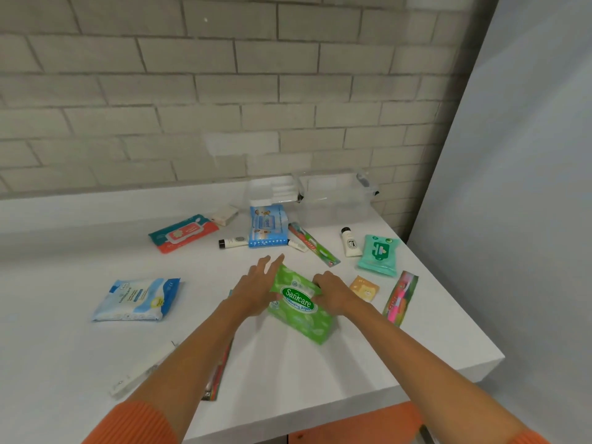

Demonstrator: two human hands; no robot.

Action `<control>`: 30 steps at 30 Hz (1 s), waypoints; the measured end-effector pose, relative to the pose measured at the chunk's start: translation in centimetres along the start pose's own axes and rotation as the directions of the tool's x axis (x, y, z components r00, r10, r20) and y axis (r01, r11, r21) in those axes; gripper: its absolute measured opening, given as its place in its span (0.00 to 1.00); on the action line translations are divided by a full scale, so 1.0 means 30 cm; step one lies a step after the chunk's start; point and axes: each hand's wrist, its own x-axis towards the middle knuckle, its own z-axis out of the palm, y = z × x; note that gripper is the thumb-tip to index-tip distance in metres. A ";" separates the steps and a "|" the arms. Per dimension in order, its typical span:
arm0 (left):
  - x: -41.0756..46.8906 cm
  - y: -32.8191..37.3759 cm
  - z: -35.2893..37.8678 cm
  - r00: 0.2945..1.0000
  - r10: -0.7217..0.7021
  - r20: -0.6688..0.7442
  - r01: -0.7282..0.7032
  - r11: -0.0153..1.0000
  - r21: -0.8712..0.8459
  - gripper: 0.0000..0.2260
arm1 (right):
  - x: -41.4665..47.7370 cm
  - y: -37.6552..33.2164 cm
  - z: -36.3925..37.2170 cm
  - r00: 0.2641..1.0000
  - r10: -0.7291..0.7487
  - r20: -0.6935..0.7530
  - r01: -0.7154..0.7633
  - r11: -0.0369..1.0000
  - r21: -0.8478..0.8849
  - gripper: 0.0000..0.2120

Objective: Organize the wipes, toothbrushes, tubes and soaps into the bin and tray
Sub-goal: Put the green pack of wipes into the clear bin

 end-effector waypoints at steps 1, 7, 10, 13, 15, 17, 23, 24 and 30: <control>0.015 0.007 -0.016 1.000 0.017 -0.013 -0.016 1.000 0.009 0.33 | 0.007 0.004 -0.020 1.000 -0.017 -0.002 0.017 1.000 -0.007 0.15; 0.183 0.051 -0.149 0.976 0.121 -0.183 -0.106 0.990 0.090 0.14 | 0.111 0.033 -0.226 0.991 -0.133 -0.003 0.132 0.988 -0.080 0.17; 0.278 0.066 -0.227 0.967 0.135 -0.214 -0.114 0.988 0.108 0.12 | 0.186 0.047 -0.347 0.984 -0.177 0.007 0.176 0.976 -0.129 0.15; 0.403 0.088 -0.319 0.959 0.136 -0.247 -0.112 0.988 0.109 0.11 | 0.281 0.062 -0.484 0.977 -0.213 -0.019 0.208 0.967 -0.145 0.14; 0.486 0.112 -0.385 0.949 0.130 -0.286 -0.108 0.990 0.093 0.11 | 0.345 0.074 -0.579 0.970 -0.237 -0.046 0.228 0.961 -0.157 0.14; 0.562 0.134 -0.444 0.931 0.135 -0.338 -0.118 0.991 0.071 0.10 | 0.409 0.089 -0.671 0.963 -0.257 -0.080 0.240 0.955 -0.176 0.14; 0.773 0.195 -0.537 0.879 0.105 -0.464 -0.131 0.991 -0.024 0.09 | 0.609 0.166 -0.882 0.924 -0.302 -0.234 0.270 0.949 -0.161 0.12; 0.811 0.204 -0.537 0.865 0.108 -0.490 -0.135 0.991 -0.020 0.09 | 0.641 0.186 -0.905 0.914 -0.310 -0.261 0.284 0.950 -0.133 0.10; 0.986 0.202 -0.476 0.858 0.103 -0.504 -0.101 0.994 0.031 0.09 | 0.811 0.292 -0.895 0.888 -0.334 -0.318 0.328 0.942 -0.074 0.08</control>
